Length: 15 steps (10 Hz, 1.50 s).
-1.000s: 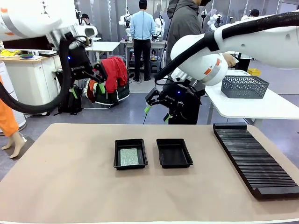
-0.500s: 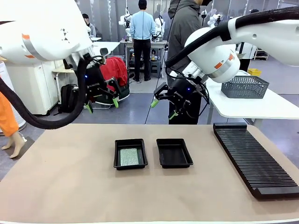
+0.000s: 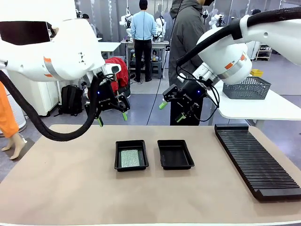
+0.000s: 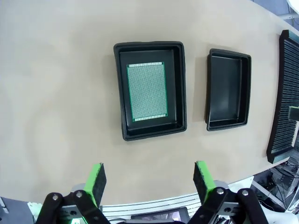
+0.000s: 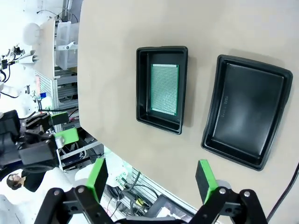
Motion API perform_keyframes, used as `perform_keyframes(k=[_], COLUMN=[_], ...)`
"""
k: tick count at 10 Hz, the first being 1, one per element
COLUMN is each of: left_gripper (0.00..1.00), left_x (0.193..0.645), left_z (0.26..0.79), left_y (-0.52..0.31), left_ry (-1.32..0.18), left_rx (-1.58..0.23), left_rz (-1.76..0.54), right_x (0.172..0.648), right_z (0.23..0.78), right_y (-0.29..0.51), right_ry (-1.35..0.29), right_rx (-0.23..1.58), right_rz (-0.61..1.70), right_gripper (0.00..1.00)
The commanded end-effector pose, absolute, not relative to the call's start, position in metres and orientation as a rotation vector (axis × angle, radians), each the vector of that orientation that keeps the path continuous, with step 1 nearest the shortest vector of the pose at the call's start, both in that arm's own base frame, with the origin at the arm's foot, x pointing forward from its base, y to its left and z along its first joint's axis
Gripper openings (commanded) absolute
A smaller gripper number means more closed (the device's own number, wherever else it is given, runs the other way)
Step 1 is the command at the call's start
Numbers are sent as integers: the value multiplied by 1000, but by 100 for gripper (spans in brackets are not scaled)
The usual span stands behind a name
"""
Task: Inspect and transfer BCBs to ESD trays.
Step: Pick up the ESD tray and place it on the left side of the table.
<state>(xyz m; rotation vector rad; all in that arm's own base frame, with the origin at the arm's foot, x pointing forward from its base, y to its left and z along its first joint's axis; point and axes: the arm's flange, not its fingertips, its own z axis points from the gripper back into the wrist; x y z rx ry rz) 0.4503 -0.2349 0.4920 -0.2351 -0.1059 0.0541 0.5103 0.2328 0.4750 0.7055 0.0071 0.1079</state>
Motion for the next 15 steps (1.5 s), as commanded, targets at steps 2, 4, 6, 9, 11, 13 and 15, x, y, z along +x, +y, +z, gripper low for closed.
perform_keyframes(k=[2, 4, 6, 9, 11, 13, 15], left_gripper=[100, 100, 100, 100, 100, 100, 100], left_x=[452, 462, 470, 479, 483, 487, 495], left_z=[460, 436, 415, 385, 369, 353, 339], left_y=[-247, -257, -258, -258, -259, -258, -255], left_ry=[-92, -66, -45, -4, 12, 37, 30], left_rx=[-240, -219, -185, -137, -103, -72, -56], left_rz=[98, 85, 84, 82, 79, 89, 93], right_x=[505, 510, 510, 510, 510, 510, 510], right_z=[466, 474, 474, 474, 474, 474, 474], right_y=[217, 228, 228, 228, 228, 228, 228], right_ry=[15, 5, 5, 5, 5, 5, 5], right_rx=[742, 704, 704, 704, 704, 704, 704], right_rz=[121, 105, 105, 105, 105, 105, 105], right_gripper=[100, 100, 100, 100, 100, 100, 100])
